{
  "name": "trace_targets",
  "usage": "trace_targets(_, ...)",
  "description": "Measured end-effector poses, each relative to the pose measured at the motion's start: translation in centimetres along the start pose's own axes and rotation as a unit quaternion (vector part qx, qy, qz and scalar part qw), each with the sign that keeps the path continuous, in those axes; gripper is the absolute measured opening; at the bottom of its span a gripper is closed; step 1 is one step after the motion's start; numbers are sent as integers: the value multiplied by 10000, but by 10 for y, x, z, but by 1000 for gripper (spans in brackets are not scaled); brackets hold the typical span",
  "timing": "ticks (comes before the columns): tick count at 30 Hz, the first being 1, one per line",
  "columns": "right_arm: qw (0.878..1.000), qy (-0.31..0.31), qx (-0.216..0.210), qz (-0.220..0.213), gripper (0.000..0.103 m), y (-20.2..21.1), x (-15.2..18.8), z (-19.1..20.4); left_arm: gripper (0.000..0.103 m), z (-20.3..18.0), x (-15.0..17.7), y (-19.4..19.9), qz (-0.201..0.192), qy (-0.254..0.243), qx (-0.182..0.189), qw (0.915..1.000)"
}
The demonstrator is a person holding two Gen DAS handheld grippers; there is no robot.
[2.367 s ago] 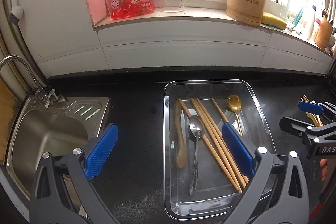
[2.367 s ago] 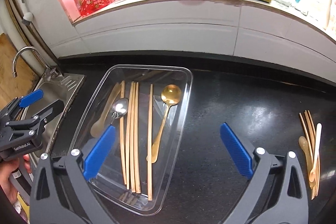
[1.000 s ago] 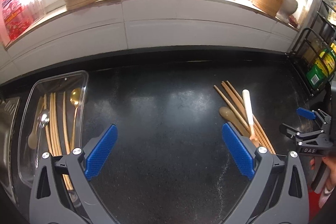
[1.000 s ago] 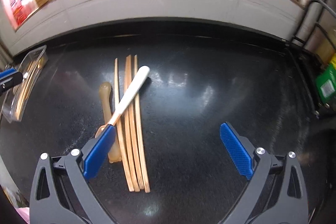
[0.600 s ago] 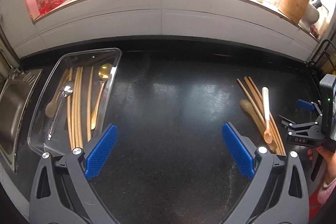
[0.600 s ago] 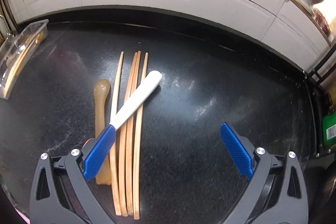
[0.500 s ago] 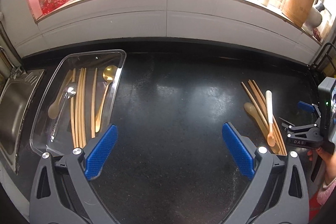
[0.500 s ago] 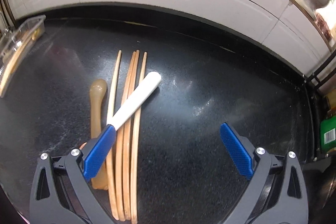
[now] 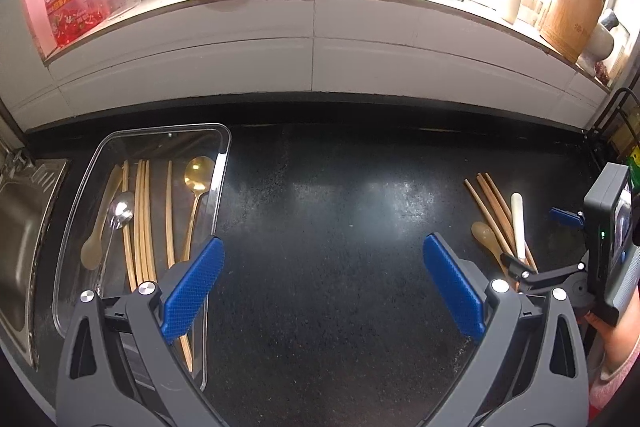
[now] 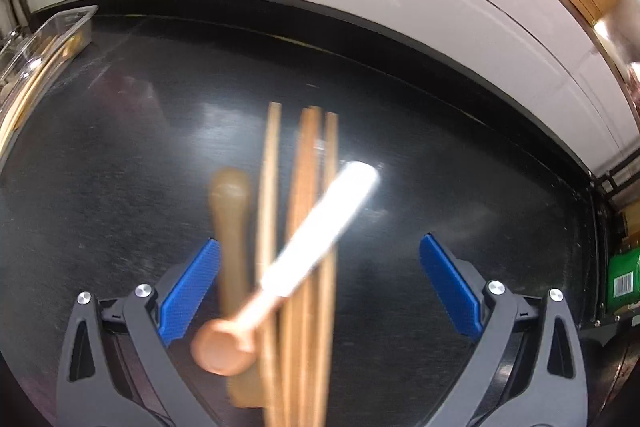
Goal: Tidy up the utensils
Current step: 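Move both open tools back over the remaining spoons and chopsticks, then lower the right tool onto the white-handled spoon's handle and close it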
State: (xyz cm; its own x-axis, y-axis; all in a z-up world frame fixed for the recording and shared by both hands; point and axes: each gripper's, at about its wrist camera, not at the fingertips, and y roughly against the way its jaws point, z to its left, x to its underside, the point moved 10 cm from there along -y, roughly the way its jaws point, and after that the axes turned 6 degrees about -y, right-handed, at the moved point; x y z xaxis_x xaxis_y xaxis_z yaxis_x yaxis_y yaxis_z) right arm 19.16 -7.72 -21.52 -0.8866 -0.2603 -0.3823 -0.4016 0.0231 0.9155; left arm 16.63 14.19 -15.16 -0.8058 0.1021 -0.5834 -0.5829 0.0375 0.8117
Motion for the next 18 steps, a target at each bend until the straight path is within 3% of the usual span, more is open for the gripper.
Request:
trace_targets(4, 9980, -393, -438, -210, 96, 18, -9, 9, 97, 3, -4, -3, -21, 15, 76, 10000)
trace_targets(8, 9874, -1188, -1037, -95, 96, 27, -6, -9, 97, 2, -3, -6, -30, 7, 155, 9999)
trace_targets(12, 9869, -1261, -1007, 12, 96, 30, -1, -20, 97, -3, 1, -11, 17, -6, 256, 9997)
trace_targets(16, 9828, -1356, -1256, -12, 78, 34, 6, -20, 97, -10, 2, -13, 22, -101, 316, 9994)
trace_targets(18, 9813, -1406, -1311, 14, 78, 33, 6, -18, 97, -16, 4, -14, 50, -158, 368, 9992)
